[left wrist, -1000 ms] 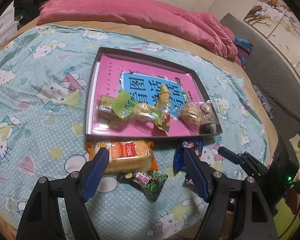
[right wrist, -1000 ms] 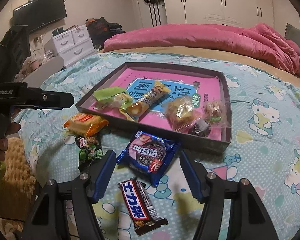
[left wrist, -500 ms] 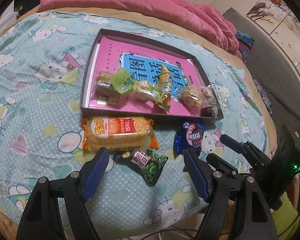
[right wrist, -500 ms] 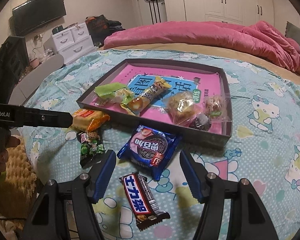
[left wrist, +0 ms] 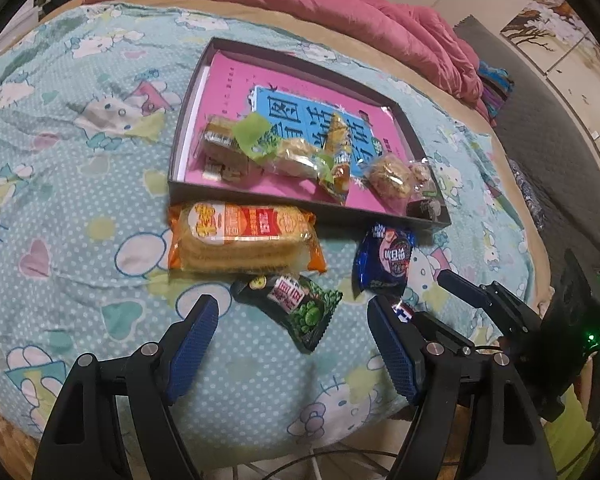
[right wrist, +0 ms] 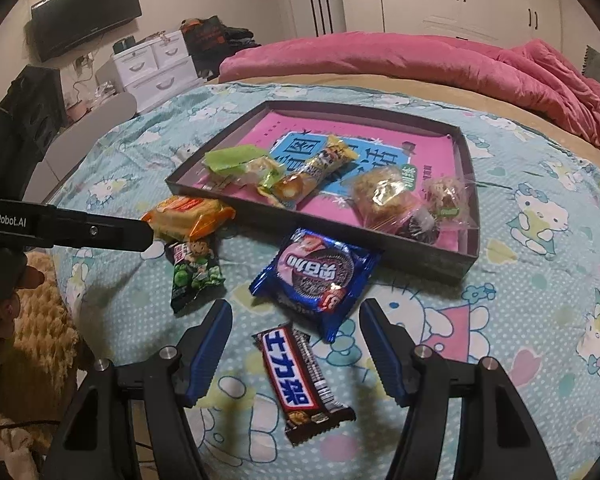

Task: Organize snacks
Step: 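Move the right gripper to the red-white chocolate bar while the left reaches the orange bread bag, then grasp the chocolate bar with the right gripper while the left grasps the orange bread bag, then lift the chocolate bar and bread bag and carry both over the tray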

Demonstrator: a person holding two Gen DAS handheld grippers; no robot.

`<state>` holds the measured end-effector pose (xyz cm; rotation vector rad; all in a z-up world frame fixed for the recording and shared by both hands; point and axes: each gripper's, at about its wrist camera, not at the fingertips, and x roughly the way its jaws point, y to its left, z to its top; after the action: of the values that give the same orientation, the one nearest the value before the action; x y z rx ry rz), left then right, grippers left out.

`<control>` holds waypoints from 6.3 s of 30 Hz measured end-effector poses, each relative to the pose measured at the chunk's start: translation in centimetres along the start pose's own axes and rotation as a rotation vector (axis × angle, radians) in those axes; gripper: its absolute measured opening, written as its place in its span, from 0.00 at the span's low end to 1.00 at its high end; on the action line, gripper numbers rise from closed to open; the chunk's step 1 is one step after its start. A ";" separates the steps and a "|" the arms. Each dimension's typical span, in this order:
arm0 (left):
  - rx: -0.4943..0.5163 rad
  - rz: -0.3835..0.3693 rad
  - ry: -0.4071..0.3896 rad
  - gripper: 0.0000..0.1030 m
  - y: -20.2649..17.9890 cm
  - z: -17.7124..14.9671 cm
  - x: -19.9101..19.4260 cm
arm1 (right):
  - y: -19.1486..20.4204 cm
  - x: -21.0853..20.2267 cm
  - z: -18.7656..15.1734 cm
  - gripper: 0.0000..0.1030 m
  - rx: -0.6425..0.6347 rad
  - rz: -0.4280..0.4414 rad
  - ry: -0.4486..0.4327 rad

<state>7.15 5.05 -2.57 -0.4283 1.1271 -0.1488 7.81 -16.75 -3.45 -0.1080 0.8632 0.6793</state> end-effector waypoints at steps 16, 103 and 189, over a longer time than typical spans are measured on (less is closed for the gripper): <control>-0.182 -0.105 0.012 0.75 3.7 0.6 1.5 | 0.1 0.5 -0.4 0.64 -0.031 -0.033 0.052; 0.096 -0.115 -0.081 0.22 -3.8 1.1 -0.1 | -1.2 0.7 -0.2 0.29 0.064 0.112 0.011; 0.060 -0.071 -0.315 0.22 -0.5 7.4 -2.3 | -4.9 -2.0 3.3 0.29 0.222 -0.008 -0.229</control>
<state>12.87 7.20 2.19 -0.4219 0.7966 -0.1710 12.01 -20.50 -0.66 0.1637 0.7113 0.5715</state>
